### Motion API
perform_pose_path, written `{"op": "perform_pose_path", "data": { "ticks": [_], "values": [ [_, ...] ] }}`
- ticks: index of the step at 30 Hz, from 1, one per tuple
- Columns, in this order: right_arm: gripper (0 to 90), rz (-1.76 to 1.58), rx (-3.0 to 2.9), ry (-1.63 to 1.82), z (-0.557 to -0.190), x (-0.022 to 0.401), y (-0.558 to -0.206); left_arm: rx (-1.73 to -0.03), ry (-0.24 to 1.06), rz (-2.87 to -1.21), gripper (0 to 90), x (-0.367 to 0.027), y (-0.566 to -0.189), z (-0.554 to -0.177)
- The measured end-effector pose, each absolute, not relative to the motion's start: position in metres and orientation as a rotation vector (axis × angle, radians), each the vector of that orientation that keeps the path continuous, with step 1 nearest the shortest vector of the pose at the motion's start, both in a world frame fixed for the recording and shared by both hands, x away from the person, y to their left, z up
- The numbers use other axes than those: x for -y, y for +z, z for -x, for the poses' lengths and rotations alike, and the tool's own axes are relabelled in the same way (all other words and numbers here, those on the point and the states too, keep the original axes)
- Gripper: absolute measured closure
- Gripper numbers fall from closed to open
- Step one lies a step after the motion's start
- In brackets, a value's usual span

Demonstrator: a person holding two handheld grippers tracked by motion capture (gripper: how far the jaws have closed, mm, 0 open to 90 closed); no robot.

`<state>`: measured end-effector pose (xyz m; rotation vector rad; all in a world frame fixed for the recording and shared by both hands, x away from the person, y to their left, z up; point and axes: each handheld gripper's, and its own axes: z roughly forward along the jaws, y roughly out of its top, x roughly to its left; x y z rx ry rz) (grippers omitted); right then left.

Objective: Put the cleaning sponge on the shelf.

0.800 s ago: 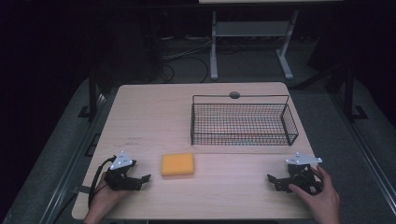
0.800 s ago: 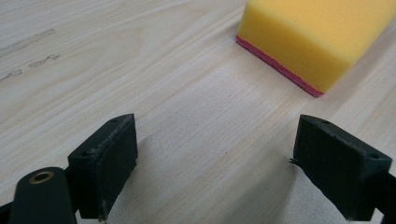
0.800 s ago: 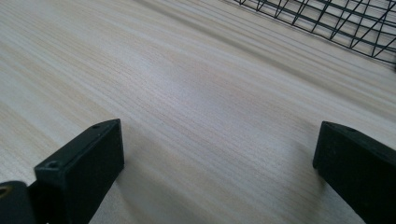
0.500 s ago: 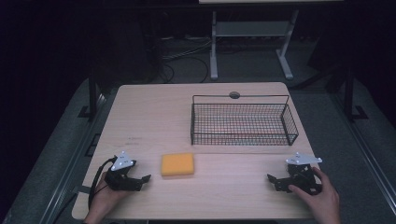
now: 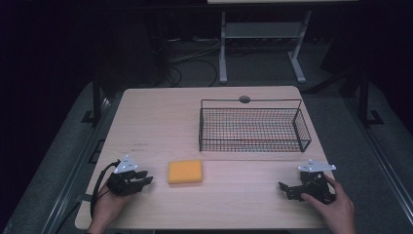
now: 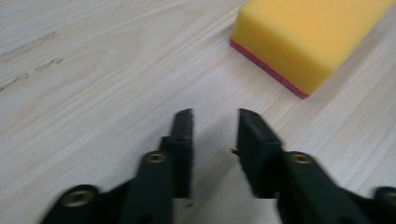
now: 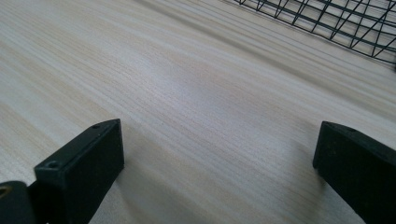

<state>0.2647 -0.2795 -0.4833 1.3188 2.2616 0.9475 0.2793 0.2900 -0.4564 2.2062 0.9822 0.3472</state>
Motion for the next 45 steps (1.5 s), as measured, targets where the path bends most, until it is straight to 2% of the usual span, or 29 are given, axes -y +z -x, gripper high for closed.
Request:
{"op": "perform_pose_path", "data": {
  "ticks": [2,5,37,45],
  "values": [
    [1.3,-1.319,-2.262,0.947,-0.265,0.280,-0.483,-0.977,0.331,-2.212,79.3,-0.287,-0.454,-0.281],
    [1.3,-1.319,-2.262,0.948,-0.265,0.280,-0.483,-0.970,0.282,-2.219,89.4,-0.284,-0.449,-0.287],
    [1.3,-1.319,-2.262,0.947,-0.265,0.280,-0.483,-0.930,0.267,-2.233,89.6,-0.263,-0.428,-0.335],
    [1.3,-1.320,-2.262,0.948,-0.265,0.279,-0.483,-0.889,0.268,-2.263,89.6,-0.246,-0.430,-0.352]
  ]
}}
